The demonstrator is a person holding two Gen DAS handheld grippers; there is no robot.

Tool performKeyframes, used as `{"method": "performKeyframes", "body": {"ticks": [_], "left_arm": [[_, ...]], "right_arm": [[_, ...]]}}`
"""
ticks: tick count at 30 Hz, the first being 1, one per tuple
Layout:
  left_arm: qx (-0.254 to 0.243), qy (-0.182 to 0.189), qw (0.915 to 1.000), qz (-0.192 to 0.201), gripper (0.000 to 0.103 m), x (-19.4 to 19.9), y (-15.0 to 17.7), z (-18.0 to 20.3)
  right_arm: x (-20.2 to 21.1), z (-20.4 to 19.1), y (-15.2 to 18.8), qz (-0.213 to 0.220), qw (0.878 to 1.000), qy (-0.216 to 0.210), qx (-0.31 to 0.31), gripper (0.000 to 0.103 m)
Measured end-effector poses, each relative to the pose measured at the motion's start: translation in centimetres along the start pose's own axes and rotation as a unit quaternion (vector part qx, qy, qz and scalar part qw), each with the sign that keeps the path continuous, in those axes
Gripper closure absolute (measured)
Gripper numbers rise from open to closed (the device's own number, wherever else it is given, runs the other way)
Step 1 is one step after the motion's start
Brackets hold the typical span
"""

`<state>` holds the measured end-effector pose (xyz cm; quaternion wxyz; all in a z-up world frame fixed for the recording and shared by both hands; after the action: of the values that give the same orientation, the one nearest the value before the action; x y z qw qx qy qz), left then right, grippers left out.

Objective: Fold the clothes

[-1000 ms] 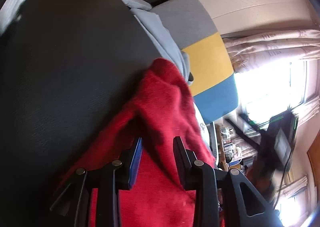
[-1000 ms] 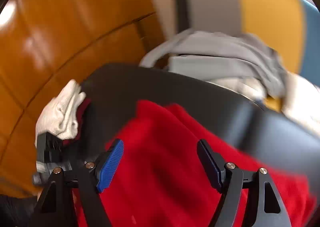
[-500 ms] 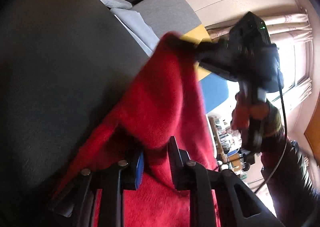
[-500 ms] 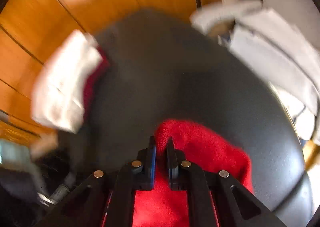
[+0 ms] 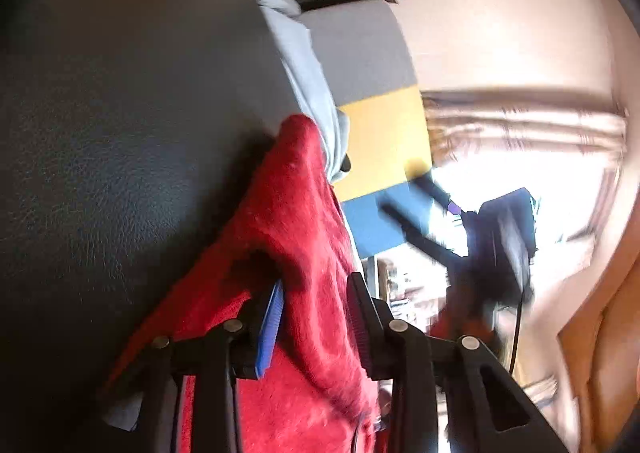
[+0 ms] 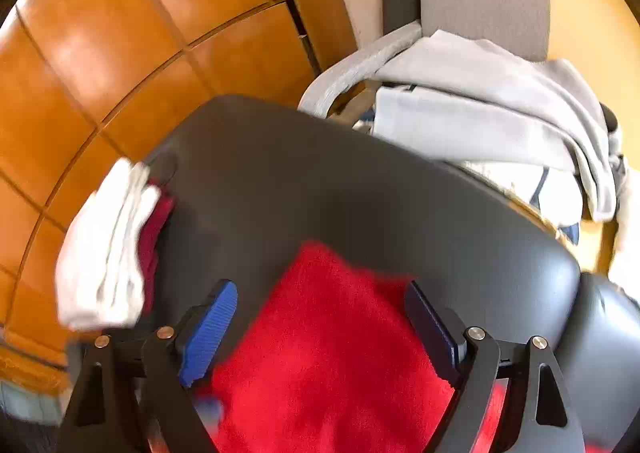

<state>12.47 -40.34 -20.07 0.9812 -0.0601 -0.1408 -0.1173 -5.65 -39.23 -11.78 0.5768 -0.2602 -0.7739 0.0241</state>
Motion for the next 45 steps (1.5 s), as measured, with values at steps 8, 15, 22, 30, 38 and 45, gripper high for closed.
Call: {"method": "performKeyframes", "body": {"ticks": [8, 15, 22, 30, 38, 45], "left_arm": [[0.068, 0.018, 0.9971, 0.031, 0.060, 2.1, 0.1, -0.6], [0.042, -0.029, 0.9987, 0.007, 0.055, 0.4, 1.5, 0.5], [0.026, -0.063, 0.9976, 0.011, 0.052, -0.4, 1.3, 0.7], [0.022, -0.068, 0.9972, 0.018, 0.059, -0.3, 0.5, 0.1], [0.026, -0.033, 0.9991, 0.006, 0.096, 0.4, 1.0, -1.0], [0.026, 0.057, 0.9979, 0.018, 0.098, 2.7, 1.3, 1.1]], "right_arm": [[7.2, 5.9, 12.5, 0.058, 0.992, -0.029, -0.112, 0.004], [13.7, 16.1, 23.4, 0.153, 0.947, -0.013, -0.281, 0.000], [13.7, 18.7, 25.5, 0.192, 0.933, -0.039, -0.302, 0.003], [9.0, 16.9, 24.1, 0.095, 0.972, 0.038, -0.213, 0.027], [10.6, 12.9, 22.4, 0.063, 0.981, 0.136, -0.127, 0.088], [15.3, 11.9, 17.2, 0.122, 0.971, 0.178, -0.104, 0.088]]}}
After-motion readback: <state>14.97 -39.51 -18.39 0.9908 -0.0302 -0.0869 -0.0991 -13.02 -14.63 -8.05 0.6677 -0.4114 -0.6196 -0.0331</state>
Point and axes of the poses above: each gripper's, at about its wrist camera, not at the fingertips, and x roughly against the way its jaws point, z to its right, y to its underside, the point moved 7 cm from there along -x, roughly the way its jaws point, and after that the axes turned 12 degrees about -z, right-handed, at the moved point
